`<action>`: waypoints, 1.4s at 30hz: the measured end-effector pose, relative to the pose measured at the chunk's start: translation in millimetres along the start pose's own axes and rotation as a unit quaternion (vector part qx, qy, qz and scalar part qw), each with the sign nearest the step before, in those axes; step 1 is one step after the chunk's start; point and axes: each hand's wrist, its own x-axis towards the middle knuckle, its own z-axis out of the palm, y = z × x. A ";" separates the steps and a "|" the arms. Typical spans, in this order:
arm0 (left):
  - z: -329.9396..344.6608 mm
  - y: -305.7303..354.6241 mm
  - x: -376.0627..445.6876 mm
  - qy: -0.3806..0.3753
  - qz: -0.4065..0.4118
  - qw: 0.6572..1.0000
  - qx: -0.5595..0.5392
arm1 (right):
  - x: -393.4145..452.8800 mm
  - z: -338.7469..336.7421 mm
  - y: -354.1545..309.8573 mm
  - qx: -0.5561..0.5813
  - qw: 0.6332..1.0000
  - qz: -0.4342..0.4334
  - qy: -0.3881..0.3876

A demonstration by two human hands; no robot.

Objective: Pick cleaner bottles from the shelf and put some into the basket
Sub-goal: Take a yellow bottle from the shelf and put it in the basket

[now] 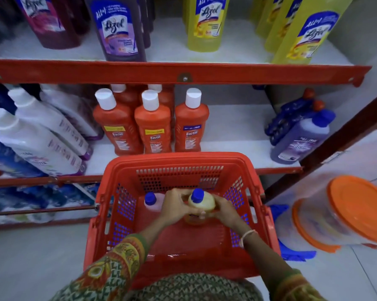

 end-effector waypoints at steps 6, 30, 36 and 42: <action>10.9 -24.2 -13.6 0.007 -0.027 0.999 0.025 | 4.6 15.7 13.9 -0.046 0.999 0.016 -0.023; -2.2 -19.6 -21.9 -0.081 -0.016 0.979 0.187 | 1.2 -12.1 2.3 -0.146 0.982 -0.021 -0.121; -42.1 17.5 -15.7 -0.012 0.041 0.981 0.188 | -1.7 -69.8 -52.7 -0.048 0.991 -0.079 -0.096; -75.8 106.5 7.6 0.142 0.220 0.951 0.165 | -5.0 -136.2 -131.4 0.083 0.973 -0.205 0.062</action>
